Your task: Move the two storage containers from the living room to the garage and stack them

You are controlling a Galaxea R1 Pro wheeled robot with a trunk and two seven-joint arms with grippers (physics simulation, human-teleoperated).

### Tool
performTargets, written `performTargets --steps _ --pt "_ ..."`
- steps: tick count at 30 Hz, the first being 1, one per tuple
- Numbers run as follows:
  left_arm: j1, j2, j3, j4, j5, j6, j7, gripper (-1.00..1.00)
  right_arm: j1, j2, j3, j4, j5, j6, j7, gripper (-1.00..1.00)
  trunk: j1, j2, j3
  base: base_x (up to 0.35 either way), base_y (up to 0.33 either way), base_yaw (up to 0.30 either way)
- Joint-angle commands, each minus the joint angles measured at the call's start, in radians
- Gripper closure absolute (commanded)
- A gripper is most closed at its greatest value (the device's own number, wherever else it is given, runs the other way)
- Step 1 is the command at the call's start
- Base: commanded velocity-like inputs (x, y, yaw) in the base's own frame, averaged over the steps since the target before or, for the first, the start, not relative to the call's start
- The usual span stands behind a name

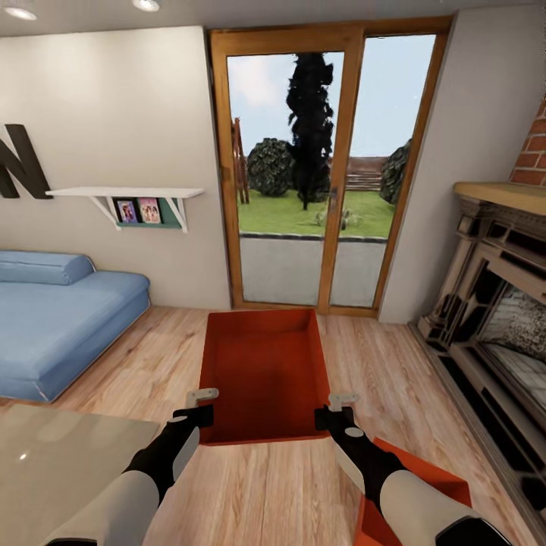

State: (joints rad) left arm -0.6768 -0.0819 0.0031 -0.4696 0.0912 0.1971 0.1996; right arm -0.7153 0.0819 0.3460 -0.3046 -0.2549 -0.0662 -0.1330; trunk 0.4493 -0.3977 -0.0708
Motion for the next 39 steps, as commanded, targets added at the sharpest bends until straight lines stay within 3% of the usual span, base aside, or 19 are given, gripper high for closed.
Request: performTargets --steps 1,39 --pt "-0.001 0.001 0.009 -0.008 -0.010 0.007 0.009 1.00 -0.001 -0.004 0.007 0.010 -0.012 -0.006 -0.013 1.00 0.001 -0.002 -0.001 0.000 0.000 0.000" --pt "-0.001 0.001 0.009 -0.018 -0.010 0.007 0.009 1.00 -0.001 -0.004 0.007 0.010 -0.012 -0.006 -0.012 1.00 0.001 -0.002 0.061 0.000 0.000 0.000"
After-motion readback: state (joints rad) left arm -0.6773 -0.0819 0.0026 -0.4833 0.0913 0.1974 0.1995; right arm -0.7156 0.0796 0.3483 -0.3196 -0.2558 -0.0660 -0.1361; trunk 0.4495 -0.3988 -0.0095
